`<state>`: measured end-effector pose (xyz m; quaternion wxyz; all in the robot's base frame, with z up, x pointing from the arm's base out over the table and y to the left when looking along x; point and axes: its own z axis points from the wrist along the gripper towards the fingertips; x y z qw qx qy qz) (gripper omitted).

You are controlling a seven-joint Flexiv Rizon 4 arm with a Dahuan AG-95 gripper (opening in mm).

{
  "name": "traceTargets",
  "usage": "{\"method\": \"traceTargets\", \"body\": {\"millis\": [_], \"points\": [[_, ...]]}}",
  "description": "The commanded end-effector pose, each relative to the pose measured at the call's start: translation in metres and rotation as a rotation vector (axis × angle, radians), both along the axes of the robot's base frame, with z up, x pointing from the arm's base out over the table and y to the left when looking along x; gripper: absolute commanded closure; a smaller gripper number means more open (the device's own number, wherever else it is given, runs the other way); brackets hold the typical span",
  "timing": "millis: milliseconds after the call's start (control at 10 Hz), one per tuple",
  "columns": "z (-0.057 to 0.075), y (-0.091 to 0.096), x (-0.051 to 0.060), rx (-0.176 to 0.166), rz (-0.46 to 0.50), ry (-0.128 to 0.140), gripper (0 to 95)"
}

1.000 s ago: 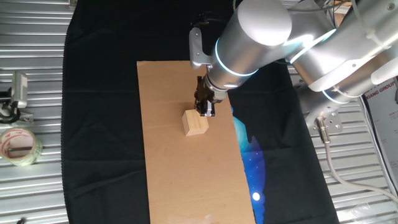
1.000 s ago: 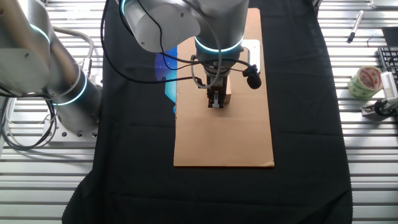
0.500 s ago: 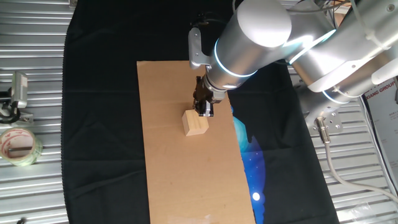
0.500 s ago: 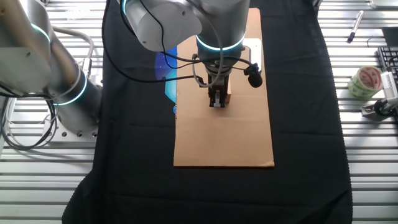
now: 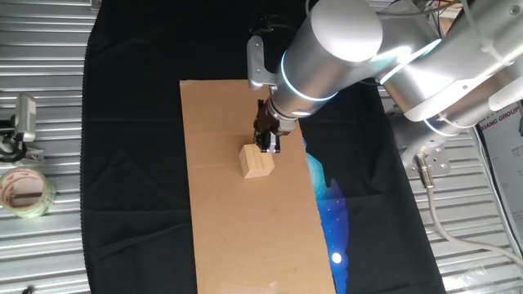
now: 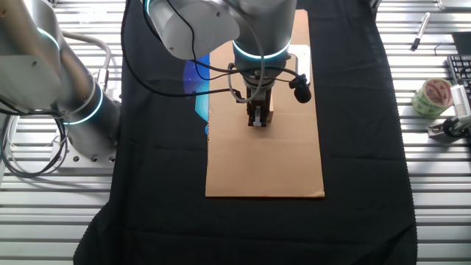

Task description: Use the gripper to push the small block from left to right

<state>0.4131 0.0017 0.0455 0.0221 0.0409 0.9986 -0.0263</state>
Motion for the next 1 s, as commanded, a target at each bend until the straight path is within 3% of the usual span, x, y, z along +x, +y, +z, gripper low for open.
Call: {"method": "traceTargets", "body": {"millis": [100, 1000], "points": [[-0.0005, 0.0005, 0.0003, -0.001, -0.003, -0.001, 95.0], [-0.0025, 0.0038, -0.0002, -0.007, -0.012, -0.005, 95.0]]}}
